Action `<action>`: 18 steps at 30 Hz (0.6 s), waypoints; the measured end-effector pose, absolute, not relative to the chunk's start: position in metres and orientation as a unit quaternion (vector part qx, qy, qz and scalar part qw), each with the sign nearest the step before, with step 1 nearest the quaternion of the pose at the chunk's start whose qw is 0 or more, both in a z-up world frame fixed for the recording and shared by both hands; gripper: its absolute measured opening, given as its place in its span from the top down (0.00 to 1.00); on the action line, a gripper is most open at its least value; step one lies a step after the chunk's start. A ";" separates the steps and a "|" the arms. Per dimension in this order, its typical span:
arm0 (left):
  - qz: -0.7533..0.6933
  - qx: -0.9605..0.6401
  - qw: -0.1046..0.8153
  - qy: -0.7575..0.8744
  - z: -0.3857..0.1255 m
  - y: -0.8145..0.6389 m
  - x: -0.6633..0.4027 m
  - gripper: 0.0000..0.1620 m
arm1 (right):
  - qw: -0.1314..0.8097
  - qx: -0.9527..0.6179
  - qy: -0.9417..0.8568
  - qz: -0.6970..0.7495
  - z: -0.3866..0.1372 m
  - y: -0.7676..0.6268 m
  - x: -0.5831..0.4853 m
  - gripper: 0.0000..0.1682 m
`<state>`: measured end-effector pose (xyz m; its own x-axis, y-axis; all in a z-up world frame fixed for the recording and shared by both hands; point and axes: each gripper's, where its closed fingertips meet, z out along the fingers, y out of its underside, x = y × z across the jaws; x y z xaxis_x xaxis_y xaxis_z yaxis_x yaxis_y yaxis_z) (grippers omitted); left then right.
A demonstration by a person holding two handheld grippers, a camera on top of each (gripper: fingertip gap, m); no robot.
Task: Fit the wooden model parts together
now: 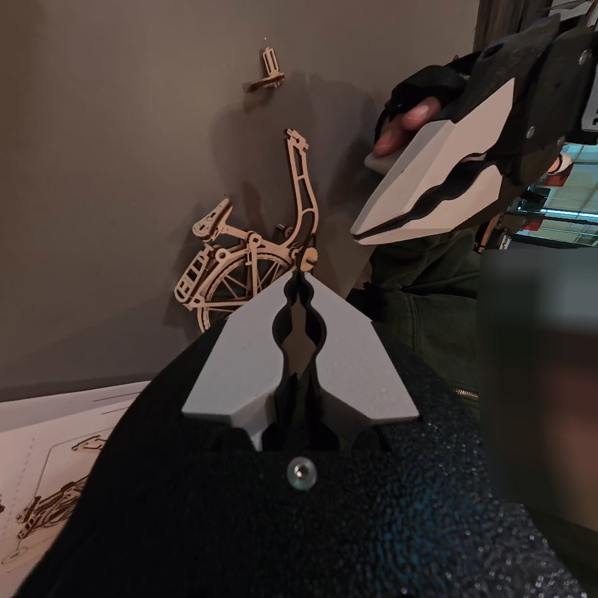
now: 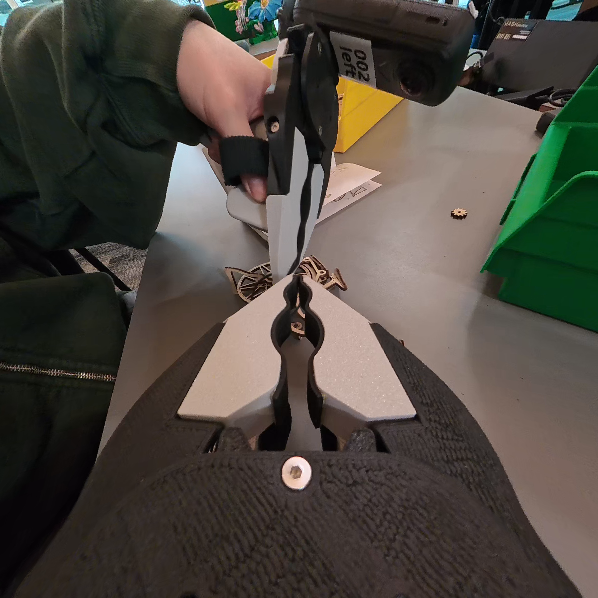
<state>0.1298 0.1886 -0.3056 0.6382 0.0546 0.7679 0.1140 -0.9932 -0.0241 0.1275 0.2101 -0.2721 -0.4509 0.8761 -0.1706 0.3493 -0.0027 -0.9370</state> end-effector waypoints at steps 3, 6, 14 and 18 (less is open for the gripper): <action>-0.423 -0.904 0.035 -0.047 -0.305 0.188 0.130 1.00 | 0.243 -0.463 -0.663 0.535 -0.273 0.210 0.128 1.00; -0.419 -0.906 0.036 -0.050 -0.306 0.188 0.128 1.00 | 0.241 -0.463 -0.663 0.536 -0.273 0.209 0.128 1.00; -0.412 -0.909 0.037 -0.055 -0.306 0.187 0.122 1.00 | 0.237 -0.463 -0.665 0.536 -0.274 0.208 0.128 1.00; -0.417 -0.906 0.038 -0.057 -0.305 0.186 0.121 1.00 | 0.236 -0.463 -0.666 0.536 -0.275 0.207 0.128 1.00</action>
